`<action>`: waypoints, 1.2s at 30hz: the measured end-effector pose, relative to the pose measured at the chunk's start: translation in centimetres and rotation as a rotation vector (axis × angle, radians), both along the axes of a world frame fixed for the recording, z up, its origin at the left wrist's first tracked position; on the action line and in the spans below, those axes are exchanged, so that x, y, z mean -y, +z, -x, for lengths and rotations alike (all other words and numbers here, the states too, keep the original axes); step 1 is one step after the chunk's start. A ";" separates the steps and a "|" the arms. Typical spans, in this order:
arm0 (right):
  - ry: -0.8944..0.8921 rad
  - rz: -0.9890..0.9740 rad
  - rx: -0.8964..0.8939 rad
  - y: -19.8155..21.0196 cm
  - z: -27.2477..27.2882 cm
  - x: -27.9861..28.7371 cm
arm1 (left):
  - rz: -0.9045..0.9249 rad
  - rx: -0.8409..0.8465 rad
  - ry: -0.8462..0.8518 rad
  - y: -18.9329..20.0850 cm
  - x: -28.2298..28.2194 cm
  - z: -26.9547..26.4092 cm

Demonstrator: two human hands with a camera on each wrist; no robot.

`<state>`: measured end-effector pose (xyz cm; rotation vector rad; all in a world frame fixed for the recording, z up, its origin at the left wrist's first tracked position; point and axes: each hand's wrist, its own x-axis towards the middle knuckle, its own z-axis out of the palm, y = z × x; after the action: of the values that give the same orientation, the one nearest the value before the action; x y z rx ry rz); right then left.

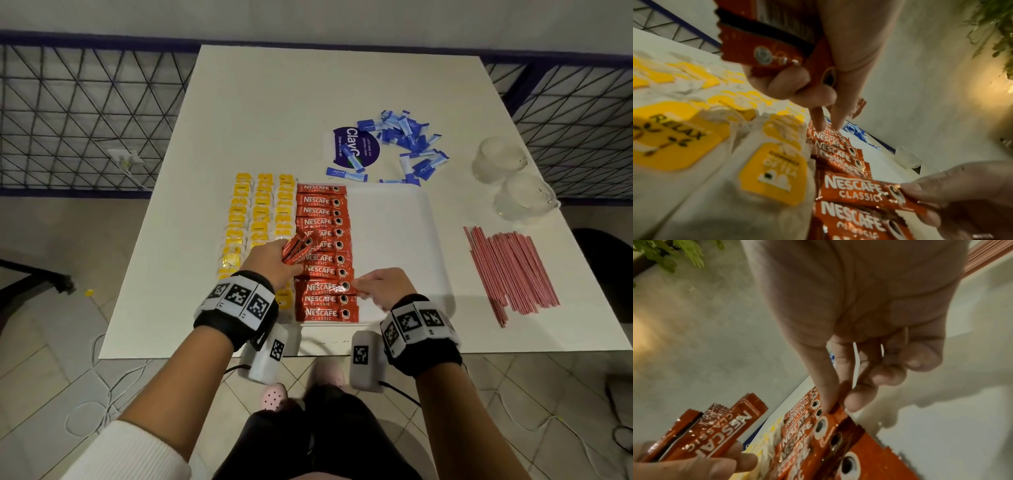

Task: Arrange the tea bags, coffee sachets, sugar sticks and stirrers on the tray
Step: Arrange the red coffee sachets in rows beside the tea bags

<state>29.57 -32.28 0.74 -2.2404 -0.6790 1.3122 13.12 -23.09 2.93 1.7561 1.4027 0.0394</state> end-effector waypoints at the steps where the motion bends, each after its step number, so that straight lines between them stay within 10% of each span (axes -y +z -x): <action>1: 0.008 0.010 -0.003 0.1 -0.1 0.0 | -0.007 -0.020 -0.018 -0.1 0.0 -0.2; 23: -0.039 0.015 -0.007 -1.4 -0.3 -0.8 | -0.119 -0.269 -0.216 -1.1 -0.7 -0.9; 36: -0.009 -0.212 0.005 0.9 -0.8 -1.5 | 0.066 0.050 -0.104 -0.1 -1.0 -0.6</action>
<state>30.41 -30.81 1.61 -2.0748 -0.7710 1.1715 13.71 -22.08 2.81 1.7593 1.2614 -0.0190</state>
